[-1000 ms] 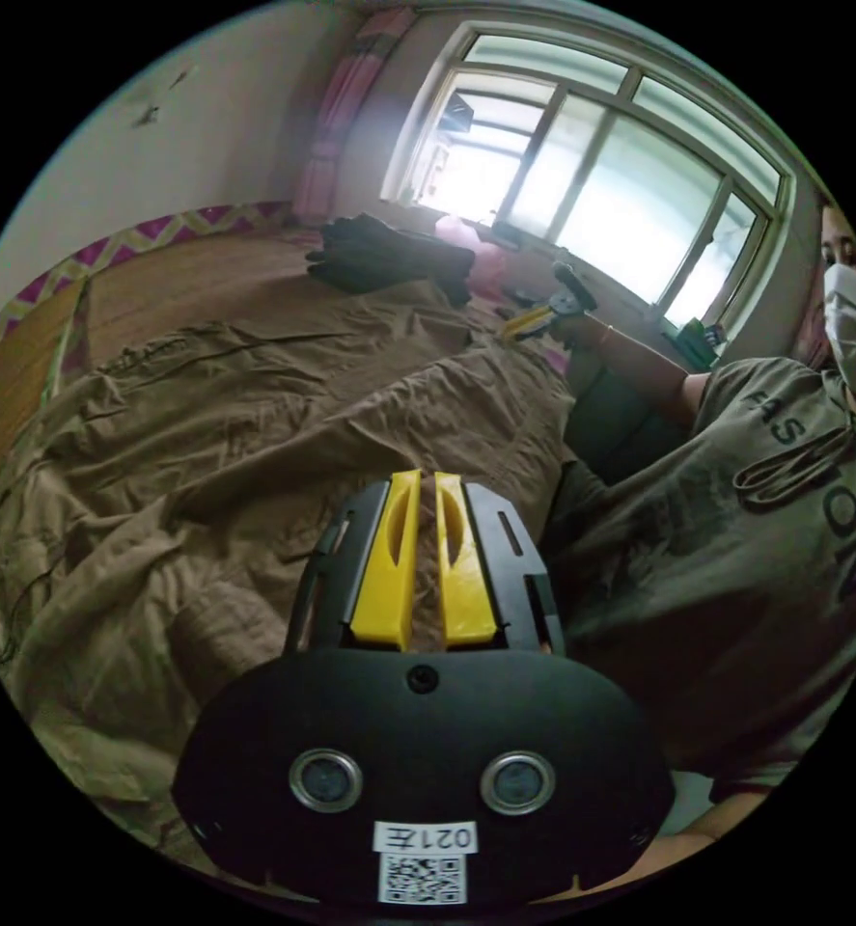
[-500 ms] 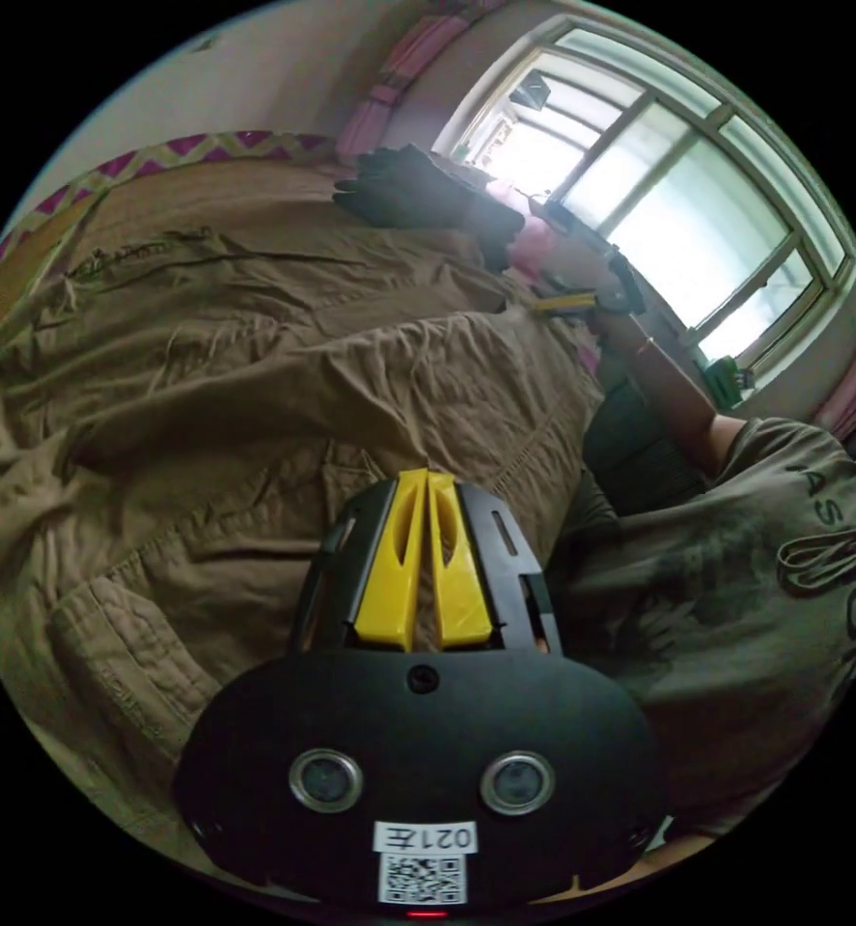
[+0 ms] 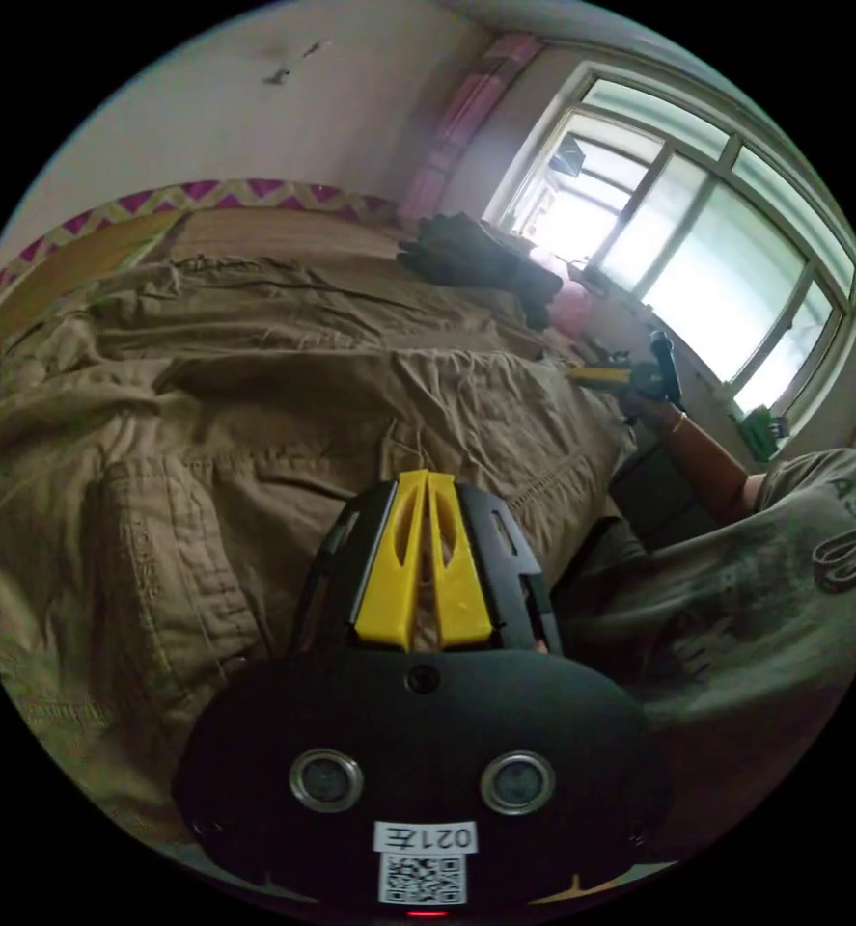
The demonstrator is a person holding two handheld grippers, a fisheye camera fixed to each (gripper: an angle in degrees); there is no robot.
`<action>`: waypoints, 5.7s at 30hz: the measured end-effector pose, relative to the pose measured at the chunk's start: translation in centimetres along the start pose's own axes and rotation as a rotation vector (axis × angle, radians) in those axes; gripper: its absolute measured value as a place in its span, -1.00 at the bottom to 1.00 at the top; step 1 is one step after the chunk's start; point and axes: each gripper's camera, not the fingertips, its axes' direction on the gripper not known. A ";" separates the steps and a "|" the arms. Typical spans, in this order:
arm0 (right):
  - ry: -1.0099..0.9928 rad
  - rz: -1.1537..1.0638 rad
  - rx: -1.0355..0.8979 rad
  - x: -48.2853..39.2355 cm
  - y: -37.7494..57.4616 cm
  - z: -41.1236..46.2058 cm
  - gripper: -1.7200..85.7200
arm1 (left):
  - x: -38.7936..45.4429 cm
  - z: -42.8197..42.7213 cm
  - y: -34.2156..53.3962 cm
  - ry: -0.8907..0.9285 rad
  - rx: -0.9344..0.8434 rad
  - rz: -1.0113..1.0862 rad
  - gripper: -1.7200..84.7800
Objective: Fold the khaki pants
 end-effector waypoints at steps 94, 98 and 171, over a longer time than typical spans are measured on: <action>-0.820 0.868 0.129 37.9 -9.8 6.0 -0.86 | -28.2 -5.3 -31.8 -0.244 -0.043 -0.373 -0.98; -0.850 0.797 0.214 36.5 -7.6 3.2 -0.86 | -25.8 -7.4 -30.8 -0.201 0.099 -0.276 -0.98; -0.492 -0.093 0.110 -31.1 -23.8 6.1 -0.92 | -17.3 -28.5 2.3 -0.038 0.269 -0.326 -0.98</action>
